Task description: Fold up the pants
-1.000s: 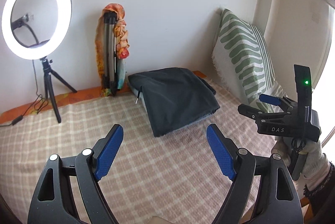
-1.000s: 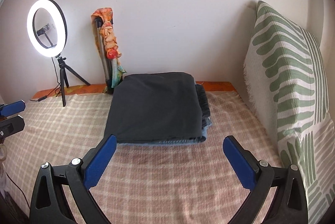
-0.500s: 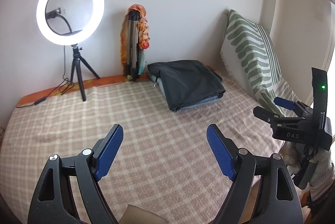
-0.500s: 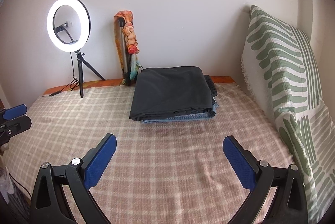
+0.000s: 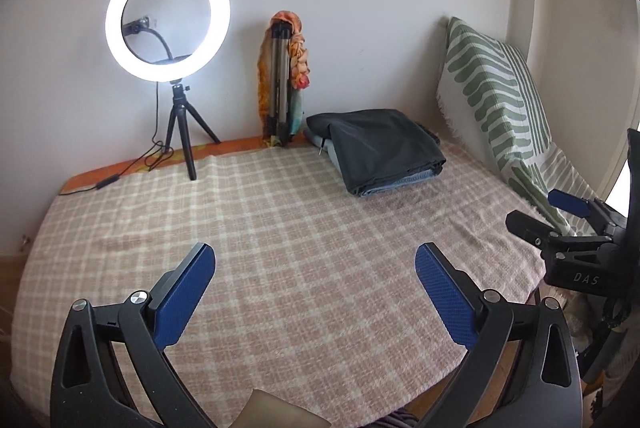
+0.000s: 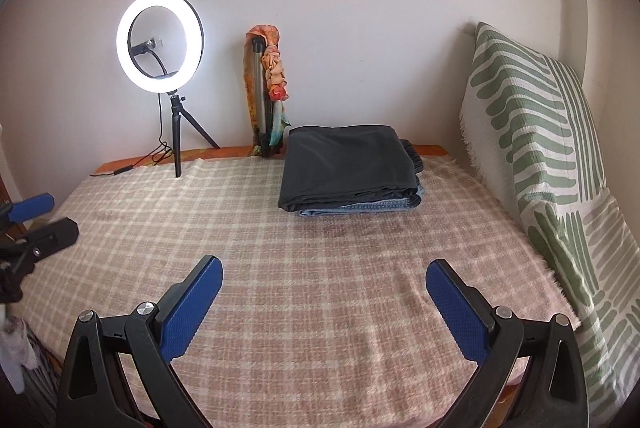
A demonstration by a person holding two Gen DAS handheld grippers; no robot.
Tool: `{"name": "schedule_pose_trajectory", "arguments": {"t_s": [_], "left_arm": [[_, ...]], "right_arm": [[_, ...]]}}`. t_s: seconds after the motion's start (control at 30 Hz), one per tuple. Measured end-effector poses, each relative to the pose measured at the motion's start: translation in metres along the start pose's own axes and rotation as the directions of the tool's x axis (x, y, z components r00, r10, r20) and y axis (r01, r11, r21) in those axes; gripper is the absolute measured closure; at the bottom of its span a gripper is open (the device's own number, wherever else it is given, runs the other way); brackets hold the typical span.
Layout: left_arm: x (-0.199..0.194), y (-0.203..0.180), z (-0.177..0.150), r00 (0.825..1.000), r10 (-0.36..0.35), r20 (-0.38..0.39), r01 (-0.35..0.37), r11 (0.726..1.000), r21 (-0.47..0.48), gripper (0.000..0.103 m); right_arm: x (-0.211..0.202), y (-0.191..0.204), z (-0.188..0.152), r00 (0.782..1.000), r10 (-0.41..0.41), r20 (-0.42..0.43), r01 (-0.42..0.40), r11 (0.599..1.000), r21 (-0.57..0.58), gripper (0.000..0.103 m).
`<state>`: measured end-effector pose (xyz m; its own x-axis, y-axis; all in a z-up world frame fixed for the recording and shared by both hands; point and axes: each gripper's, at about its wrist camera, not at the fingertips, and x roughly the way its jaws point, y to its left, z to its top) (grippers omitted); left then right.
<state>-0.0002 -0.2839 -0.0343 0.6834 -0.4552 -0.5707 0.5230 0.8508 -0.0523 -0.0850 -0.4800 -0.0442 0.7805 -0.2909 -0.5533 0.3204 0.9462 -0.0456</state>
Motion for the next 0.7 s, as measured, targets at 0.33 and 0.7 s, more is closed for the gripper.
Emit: {"name": "schedule_pose_trajectory", "arguments": {"t_s": [0.33,0.7], "left_arm": [[-0.004,0.0062,-0.0043,1.0,0.005,-0.016,-0.005,1.0,-0.02,0.003],[-0.0048,0.0095,-0.0036,1.0,-0.006,-0.019,0.005,0.999,-0.032,0.003]], "right_arm": [[-0.0027,0.0098,0.0014,1.0,-0.015,0.004,0.015,1.0,0.007,0.0],[0.0035,0.0108,0.0003,1.0,-0.015,-0.011,0.015,1.0,0.018,0.0]]}}
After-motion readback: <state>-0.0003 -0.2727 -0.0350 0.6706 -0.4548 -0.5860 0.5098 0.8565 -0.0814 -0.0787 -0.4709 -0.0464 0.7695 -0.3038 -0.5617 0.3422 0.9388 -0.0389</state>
